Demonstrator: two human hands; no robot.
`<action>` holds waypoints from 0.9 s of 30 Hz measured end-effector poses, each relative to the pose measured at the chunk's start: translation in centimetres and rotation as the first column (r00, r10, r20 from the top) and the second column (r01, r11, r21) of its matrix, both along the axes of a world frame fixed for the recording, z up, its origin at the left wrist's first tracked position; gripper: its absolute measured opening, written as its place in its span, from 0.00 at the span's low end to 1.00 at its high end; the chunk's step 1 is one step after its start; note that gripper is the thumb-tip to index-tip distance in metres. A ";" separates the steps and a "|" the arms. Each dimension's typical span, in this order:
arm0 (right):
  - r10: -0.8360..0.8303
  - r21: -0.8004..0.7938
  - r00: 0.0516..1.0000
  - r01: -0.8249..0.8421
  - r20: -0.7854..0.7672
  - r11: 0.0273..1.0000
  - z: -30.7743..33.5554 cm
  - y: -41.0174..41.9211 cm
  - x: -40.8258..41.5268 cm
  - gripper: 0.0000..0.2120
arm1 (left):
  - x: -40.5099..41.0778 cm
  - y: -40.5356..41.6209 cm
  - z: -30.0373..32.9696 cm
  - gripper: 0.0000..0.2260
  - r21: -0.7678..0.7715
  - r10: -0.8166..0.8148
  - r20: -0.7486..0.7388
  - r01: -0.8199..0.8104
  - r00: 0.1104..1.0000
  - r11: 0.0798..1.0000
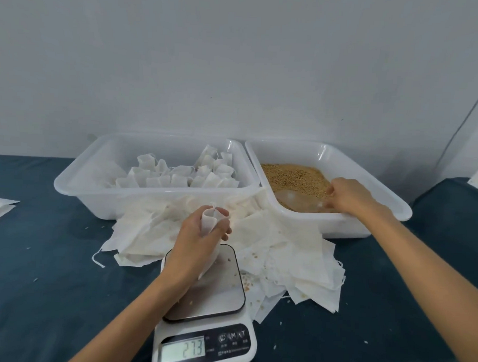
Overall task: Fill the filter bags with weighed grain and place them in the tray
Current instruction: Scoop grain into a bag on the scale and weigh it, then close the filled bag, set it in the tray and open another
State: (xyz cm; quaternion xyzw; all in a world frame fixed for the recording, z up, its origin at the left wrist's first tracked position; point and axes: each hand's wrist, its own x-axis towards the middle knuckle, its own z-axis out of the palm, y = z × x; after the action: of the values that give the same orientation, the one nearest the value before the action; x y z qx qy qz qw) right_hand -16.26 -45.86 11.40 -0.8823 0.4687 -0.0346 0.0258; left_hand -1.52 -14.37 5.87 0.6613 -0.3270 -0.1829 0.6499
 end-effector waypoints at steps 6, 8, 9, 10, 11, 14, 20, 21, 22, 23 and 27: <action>0.455 -0.258 0.458 -0.430 0.763 0.865 -0.9 11.3 2.2 0.07 | 0.1 -0.3 0.7 0.18 0.040 0.041 0.019 -0.042 0.999 0.998; 0.430 -0.189 0.382 -0.528 0.818 0.828 -3.0 14.8 3.1 0.09 | 0.9 -0.5 1.7 0.17 0.028 0.078 0.057 -0.079 0.995 0.996; 0.416 -0.169 0.370 -0.544 0.831 0.822 -4.0 15.9 3.5 0.10 | 1.7 -0.6 2.4 0.17 0.018 0.098 0.100 -0.100 0.990 0.995; 0.410 -0.171 0.358 -0.542 0.839 0.823 -4.6 16.4 3.8 0.10 | 2.7 -0.9 3.2 0.16 0.003 0.121 0.157 -0.123 0.980 0.992; 0.413 -0.188 0.340 -0.534 0.845 0.825 -5.0 16.4 3.9 0.10 | 3.9 -1.3 4.2 0.16 -0.009 0.149 0.224 -0.151 0.963 0.989; 0.447 -0.276 0.260 -0.501 0.856 0.820 -5.3 15.7 3.5 0.11 | 9.0 -3.7 7.4 0.17 -0.002 0.242 0.424 -0.266 0.873 0.964; 0.512 -0.324 0.295 -0.503 0.807 0.801 -6.4 16.3 3.5 0.12 | 20.6 -9.6 9.7 0.18 0.230 0.326 0.475 -0.473 0.818 0.851; 0.538 -0.344 0.304 -0.508 0.786 0.790 -6.5 16.5 3.7 0.12 | 22.1 -10.0 9.2 0.16 0.236 0.348 0.494 -0.508 0.797 0.829; 0.556 -0.355 0.310 -0.515 0.771 0.780 -6.6 16.6 3.9 0.12 | 23.5 -10.4 8.5 0.15 0.237 0.361 0.530 -0.543 0.767 0.805; 0.563 -0.357 0.311 -0.523 0.765 0.774 -6.7 16.7 4.0 0.12 | 24.6 -10.6 7.6 0.17 0.257 0.341 0.578 -0.562 0.741 0.786; 0.572 -0.362 0.307 -0.531 0.760 0.766 -6.8 16.6 4.2 0.12 | 25.7 -11.1 3.3 0.12 0.518 0.035 0.690 -0.526 0.723 0.674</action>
State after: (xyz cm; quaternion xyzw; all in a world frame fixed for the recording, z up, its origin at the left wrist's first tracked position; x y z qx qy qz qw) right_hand -12.09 -29.24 4.65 -0.8569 0.0643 -0.4524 0.2385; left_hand 24.17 -25.51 9.21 0.9177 -0.3191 0.0513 0.2310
